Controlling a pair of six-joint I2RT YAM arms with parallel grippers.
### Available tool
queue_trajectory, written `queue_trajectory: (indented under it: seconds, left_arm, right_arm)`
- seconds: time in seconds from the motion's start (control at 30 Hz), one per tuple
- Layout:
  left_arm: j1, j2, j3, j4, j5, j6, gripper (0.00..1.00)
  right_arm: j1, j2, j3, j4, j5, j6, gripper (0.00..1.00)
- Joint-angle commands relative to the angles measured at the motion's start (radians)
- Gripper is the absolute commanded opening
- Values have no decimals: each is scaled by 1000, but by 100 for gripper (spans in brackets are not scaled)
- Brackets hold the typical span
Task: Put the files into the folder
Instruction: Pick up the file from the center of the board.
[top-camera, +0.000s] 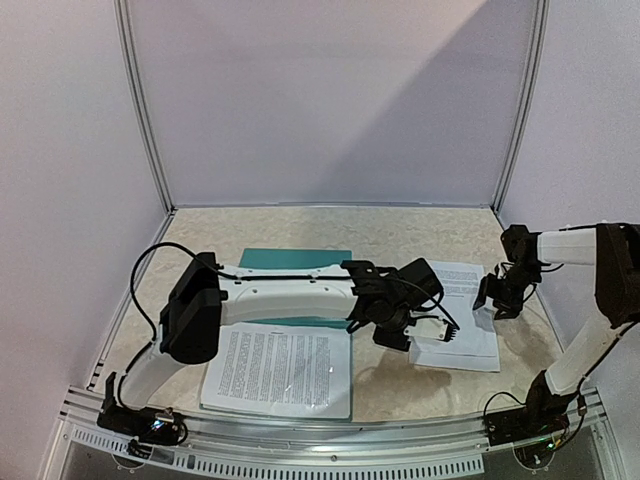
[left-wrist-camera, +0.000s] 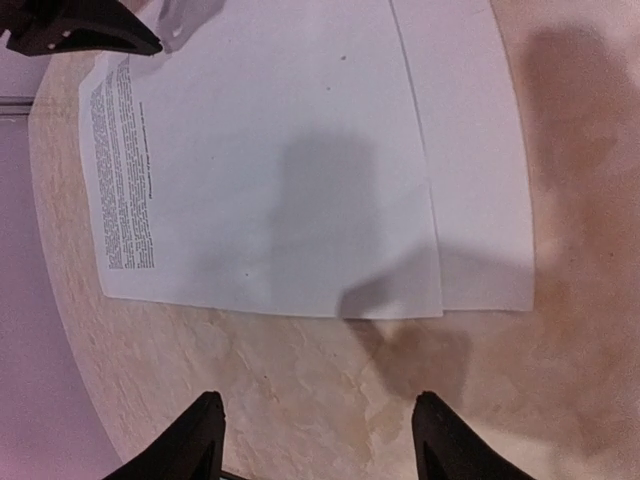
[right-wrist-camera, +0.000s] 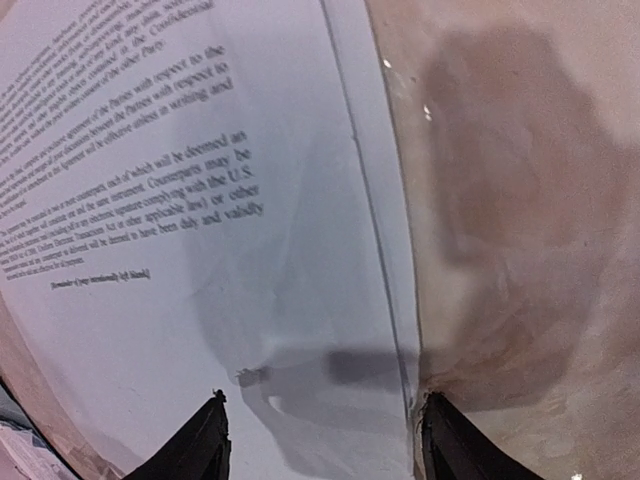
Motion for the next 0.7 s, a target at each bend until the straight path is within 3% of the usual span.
queue_trajectory:
  seconds: [0.0,0.2,0.5,0.67]
  left_arm:
    - [-18,37,-23,129,-46,22,65]
    - [19,30,35,72,-53,-45,66]
    - [179,18,246,-95,77,-492,74]
    - [246,55,297,-124,265,-774,80]
  right_arm:
    - [2,47,9,25,-82,-43,65]
    - [44,57,6,2,-126,-81,55]
    - [146,20,36,-82,-186,-132,50]
    - [128,-24,213,-119,-66,-105,53]
